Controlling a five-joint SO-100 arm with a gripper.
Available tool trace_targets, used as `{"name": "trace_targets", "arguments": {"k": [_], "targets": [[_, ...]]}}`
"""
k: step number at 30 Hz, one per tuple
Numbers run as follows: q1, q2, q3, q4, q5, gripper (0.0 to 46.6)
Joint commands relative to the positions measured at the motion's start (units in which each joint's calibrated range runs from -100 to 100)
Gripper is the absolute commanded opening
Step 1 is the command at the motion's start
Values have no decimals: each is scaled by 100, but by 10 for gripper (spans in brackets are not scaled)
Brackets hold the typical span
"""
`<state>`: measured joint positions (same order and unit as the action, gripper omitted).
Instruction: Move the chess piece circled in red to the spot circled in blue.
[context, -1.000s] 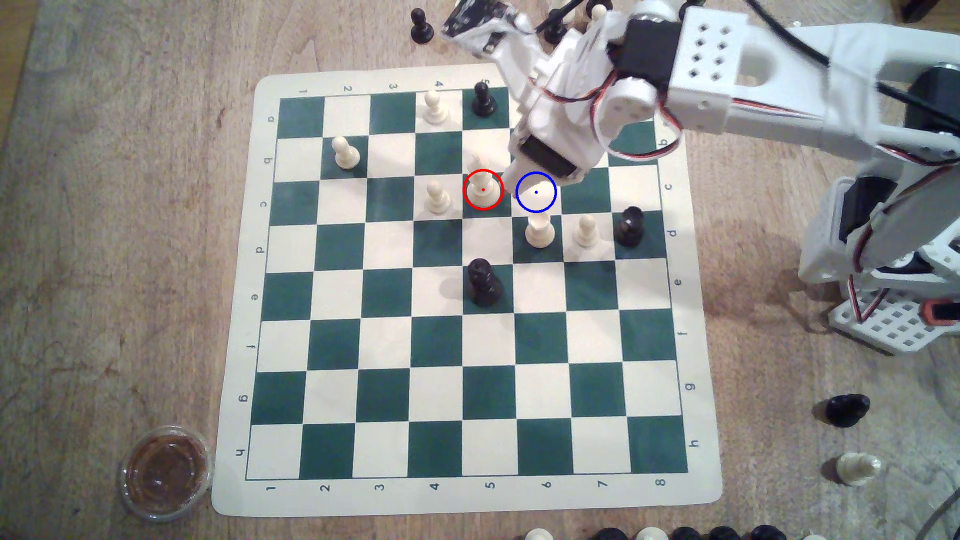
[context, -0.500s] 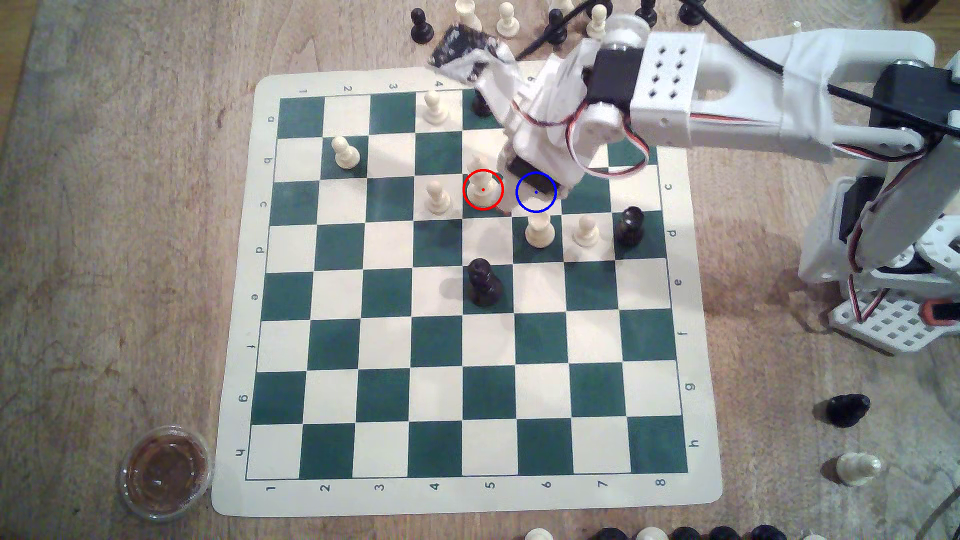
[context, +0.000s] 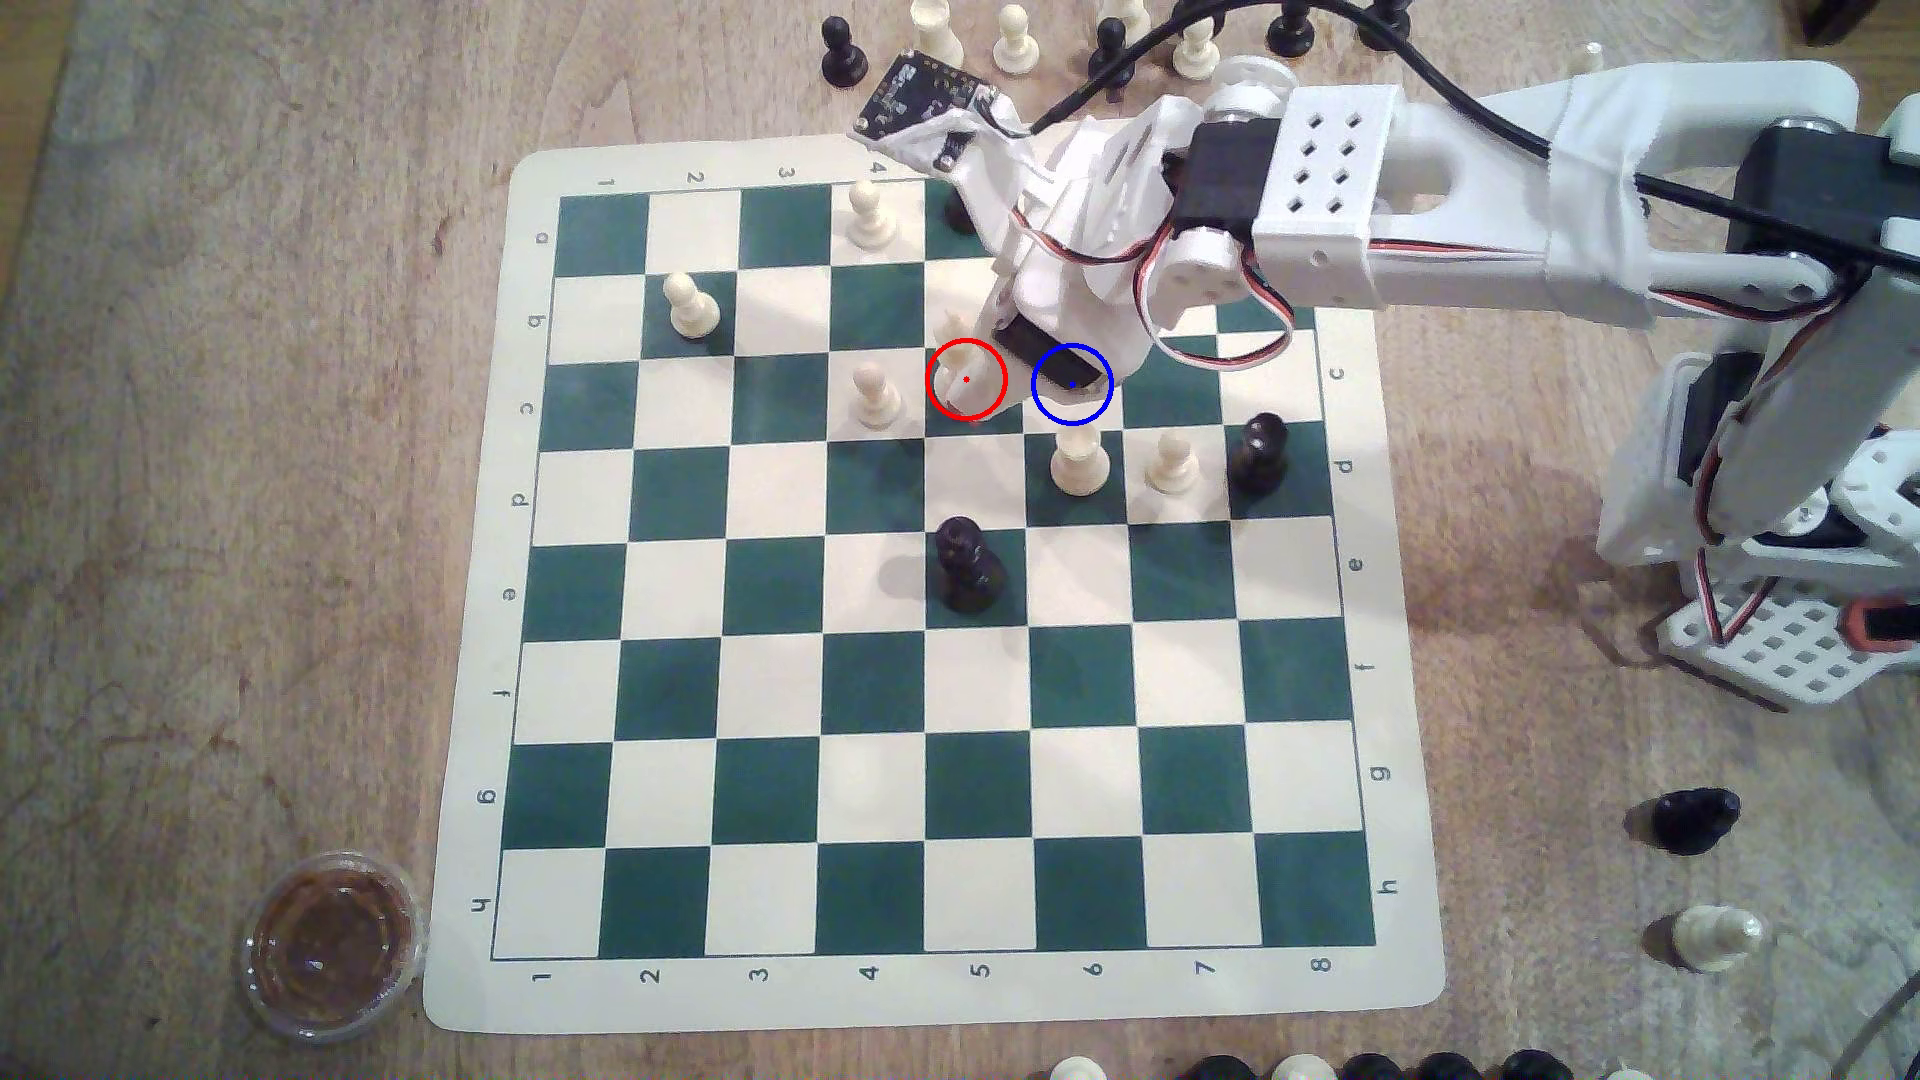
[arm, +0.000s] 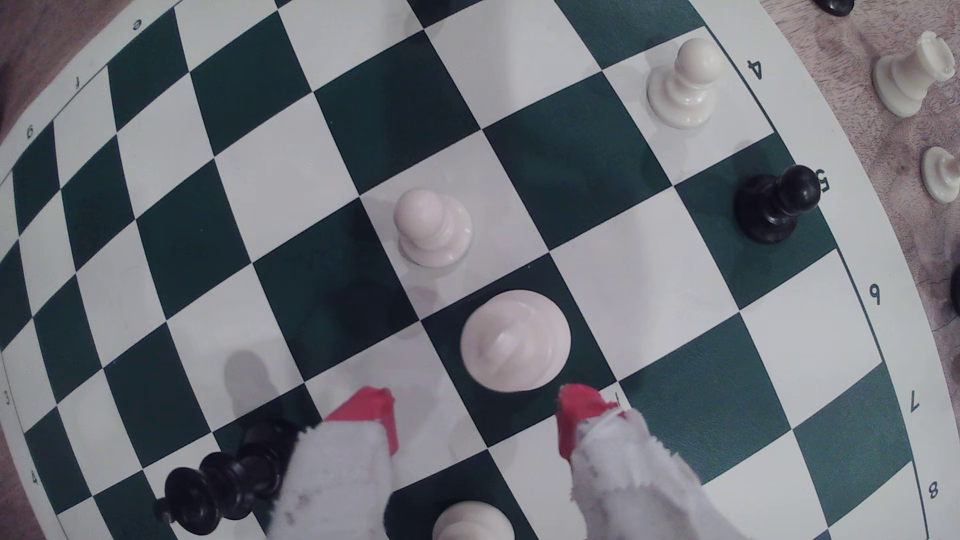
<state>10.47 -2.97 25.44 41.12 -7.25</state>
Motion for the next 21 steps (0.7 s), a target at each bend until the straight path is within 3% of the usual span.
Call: {"name": "trace_targets", "arguments": {"k": [1, 21], "targets": [[-19, -203, -123, -98, -15, 176], [91, 60, 94, -868, 98, 187]]}}
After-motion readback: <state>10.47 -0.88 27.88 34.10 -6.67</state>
